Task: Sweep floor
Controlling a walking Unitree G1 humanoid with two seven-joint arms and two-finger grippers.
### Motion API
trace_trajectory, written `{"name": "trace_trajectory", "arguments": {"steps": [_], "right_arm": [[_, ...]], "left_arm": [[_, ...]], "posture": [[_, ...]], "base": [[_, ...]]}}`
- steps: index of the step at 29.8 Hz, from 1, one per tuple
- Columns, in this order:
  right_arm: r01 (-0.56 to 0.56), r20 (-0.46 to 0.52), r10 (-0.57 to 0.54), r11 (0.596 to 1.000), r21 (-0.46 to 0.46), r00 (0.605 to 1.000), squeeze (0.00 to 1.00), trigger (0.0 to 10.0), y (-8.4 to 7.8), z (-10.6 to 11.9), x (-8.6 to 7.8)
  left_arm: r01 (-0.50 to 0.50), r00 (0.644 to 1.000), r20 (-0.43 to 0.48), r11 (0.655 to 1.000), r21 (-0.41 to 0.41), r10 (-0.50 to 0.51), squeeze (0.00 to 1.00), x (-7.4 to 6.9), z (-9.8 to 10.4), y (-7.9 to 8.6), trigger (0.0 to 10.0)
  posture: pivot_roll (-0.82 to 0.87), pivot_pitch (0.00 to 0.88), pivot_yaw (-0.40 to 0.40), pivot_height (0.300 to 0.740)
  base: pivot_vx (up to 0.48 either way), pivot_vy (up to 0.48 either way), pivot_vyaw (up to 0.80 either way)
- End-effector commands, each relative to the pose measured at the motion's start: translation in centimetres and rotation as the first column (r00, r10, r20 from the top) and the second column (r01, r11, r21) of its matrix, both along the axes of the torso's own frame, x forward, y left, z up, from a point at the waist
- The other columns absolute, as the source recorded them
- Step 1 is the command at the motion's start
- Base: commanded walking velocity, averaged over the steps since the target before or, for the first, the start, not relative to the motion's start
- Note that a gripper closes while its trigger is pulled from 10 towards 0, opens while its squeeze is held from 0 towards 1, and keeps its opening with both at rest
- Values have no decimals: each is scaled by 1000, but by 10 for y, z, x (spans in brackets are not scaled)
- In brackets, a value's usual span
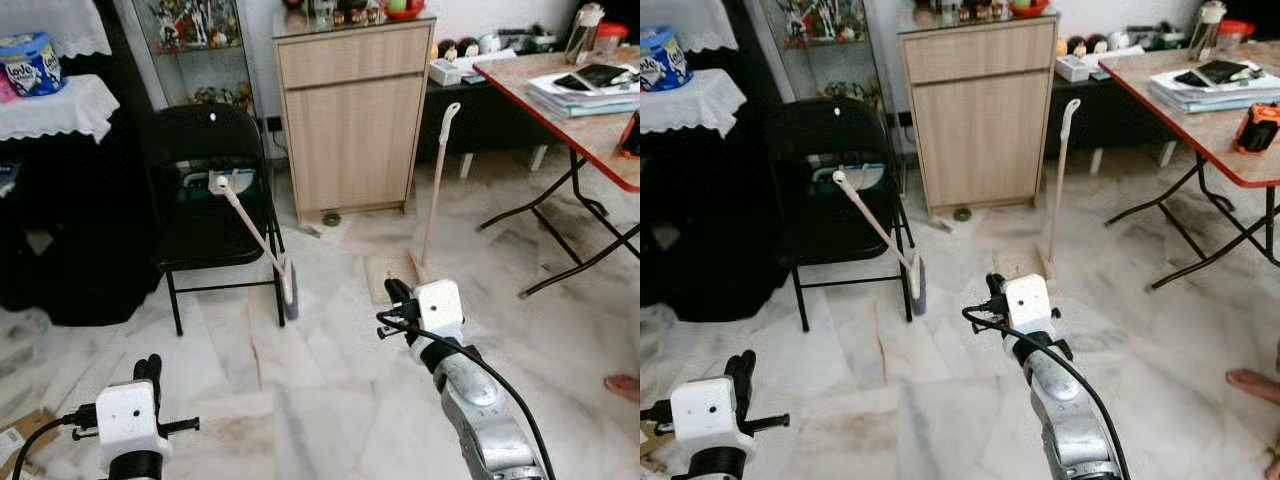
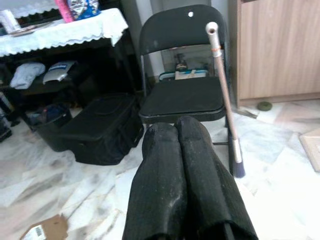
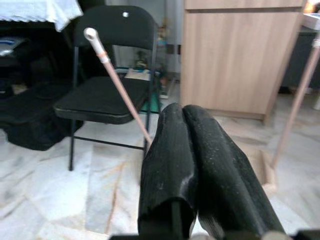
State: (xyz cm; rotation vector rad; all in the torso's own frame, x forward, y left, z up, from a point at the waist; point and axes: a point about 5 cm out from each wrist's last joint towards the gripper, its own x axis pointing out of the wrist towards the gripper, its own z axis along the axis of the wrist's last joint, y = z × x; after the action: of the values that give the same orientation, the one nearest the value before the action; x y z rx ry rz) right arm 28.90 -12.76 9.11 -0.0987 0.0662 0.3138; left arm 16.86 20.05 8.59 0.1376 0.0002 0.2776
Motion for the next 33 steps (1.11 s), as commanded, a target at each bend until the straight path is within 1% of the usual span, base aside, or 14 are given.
{"name": "trace_trajectory", "arguments": {"steps": [1, 6, 13, 16, 19, 33], "right_arm": [[-17, 15, 17, 1000, 9, 1000, 0, 10000, 6, 3, 3], [-19, 15, 19, 1000, 9, 1000, 0, 10000, 7, 3, 4], [-20, 10, 20, 1000, 9, 1000, 0, 10000, 8, 2, 4], [-22, 10, 22, 1000, 13, 1000, 0, 10000, 8, 2, 3], [-26, 23, 26, 1000, 18, 999, 0, 10000, 9, 2, 3], [-16, 17, 15, 1000, 22, 1000, 0, 10000, 10, 1, 4]], "left_arm": [[-3, 1000, -12, 1000, 3, 3, 0, -1, -1, 3, 10000], [1, 1000, -12, 1000, 7, 0, 0, 0, -1, 3, 10000], [11, 1000, -10, 1000, 12, -11, 0, 1, 0, 4, 10000], [16, 1000, -11, 1000, 13, -16, 0, 1, 0, 3, 10000], [19, 1000, -12, 1000, 13, -19, 0, 1, 0, 3, 10000], [25, 1000, -10, 1000, 16, -25, 0, 2, 1, 4, 10000]], "posture": [[-141, 0, 105, 740], [-141, 0, 105, 740], [-146, 0, 109, 740], [-147, 0, 111, 740], [-146, 0, 114, 740], [-142, 0, 119, 740]], "base": [[0, 0, 0], [0, 0, 0], [261, 0, 0], [274, 0, -671], [269, 0, 0], [274, 0, 0]]}}
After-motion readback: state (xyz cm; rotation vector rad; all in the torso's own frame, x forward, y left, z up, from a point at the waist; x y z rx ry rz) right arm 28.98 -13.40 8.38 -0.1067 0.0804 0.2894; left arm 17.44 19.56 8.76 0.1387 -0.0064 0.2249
